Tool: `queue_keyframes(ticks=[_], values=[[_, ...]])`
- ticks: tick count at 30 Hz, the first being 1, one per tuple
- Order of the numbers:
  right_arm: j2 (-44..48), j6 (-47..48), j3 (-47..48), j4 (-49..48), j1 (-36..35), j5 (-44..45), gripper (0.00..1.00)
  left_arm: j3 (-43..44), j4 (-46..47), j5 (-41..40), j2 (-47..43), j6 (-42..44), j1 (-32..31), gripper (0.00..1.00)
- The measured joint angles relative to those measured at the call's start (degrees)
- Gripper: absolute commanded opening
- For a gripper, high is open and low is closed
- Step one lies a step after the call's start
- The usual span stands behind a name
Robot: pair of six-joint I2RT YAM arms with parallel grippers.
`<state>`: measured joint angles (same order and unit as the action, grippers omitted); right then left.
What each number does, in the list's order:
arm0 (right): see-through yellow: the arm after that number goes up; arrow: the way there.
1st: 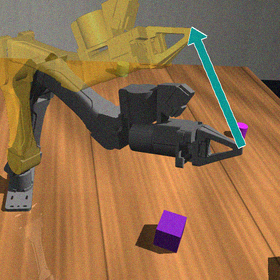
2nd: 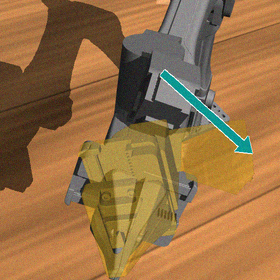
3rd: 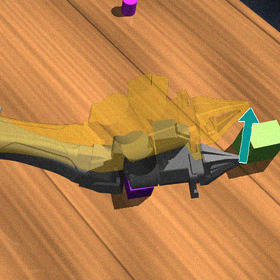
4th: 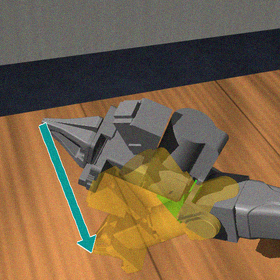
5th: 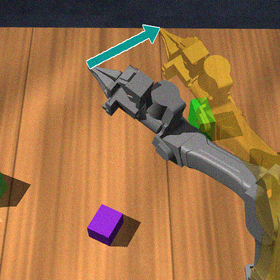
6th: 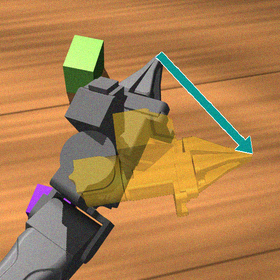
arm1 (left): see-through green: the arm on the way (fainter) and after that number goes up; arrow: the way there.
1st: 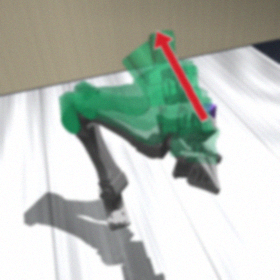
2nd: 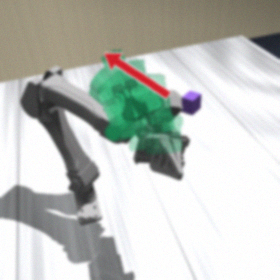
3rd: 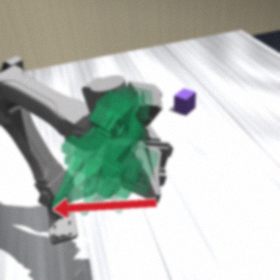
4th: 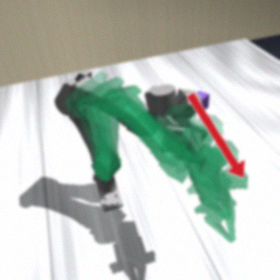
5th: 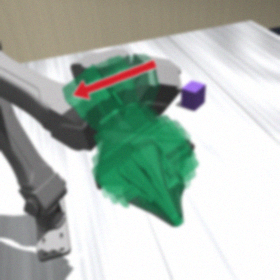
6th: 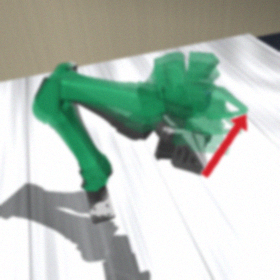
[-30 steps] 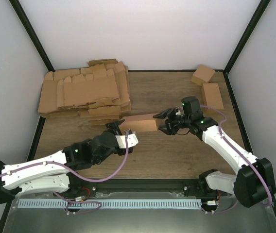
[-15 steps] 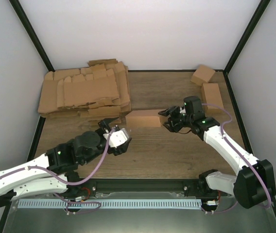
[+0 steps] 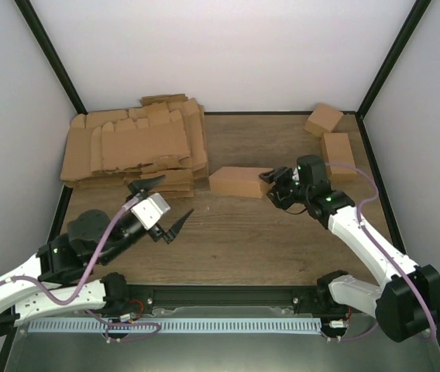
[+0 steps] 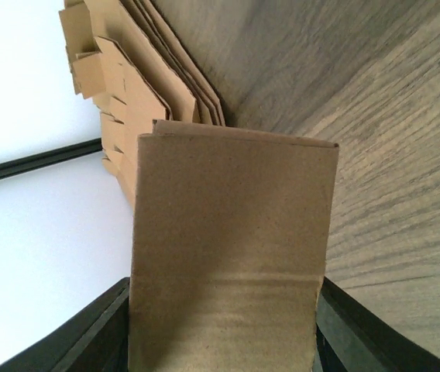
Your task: Fold the paper box
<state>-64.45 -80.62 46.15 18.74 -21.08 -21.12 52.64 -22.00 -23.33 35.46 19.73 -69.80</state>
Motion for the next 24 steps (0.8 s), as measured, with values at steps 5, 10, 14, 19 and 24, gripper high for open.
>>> queue_keyframes(ticks=[5, 10, 14, 19, 24], values=[[2.7, 0.5, -1.5, -1.1, 0.0, 2.4, 0.43, 1.7, 0.3, -1.5, -1.4, -1.9, 0.0, 1.0], [3.8, 1.7, -1.5, -1.3, 0.0, 4.4, 0.43, 3.4, 0.7, -3.0, -1.1, -3.1, 0.0, 1.0], [4.5, 3.1, -1.5, -1.3, 0.0, 5.7, 0.42, 3.4, 0.7, -3.8, -1.0, -3.6, 0.0, 1.0], [6.3, 4.7, -1.6, -1.3, 0.0, 7.3, 0.42, 3.5, 0.4, -4.8, -1.1, -5.7, 0.0, 1.0], [9.0, 5.4, -2.7, -1.8, 0.0, 8.8, 0.41, 5.1, -0.8, -5.7, -1.5, -7.3, 0.0, 1.0]])
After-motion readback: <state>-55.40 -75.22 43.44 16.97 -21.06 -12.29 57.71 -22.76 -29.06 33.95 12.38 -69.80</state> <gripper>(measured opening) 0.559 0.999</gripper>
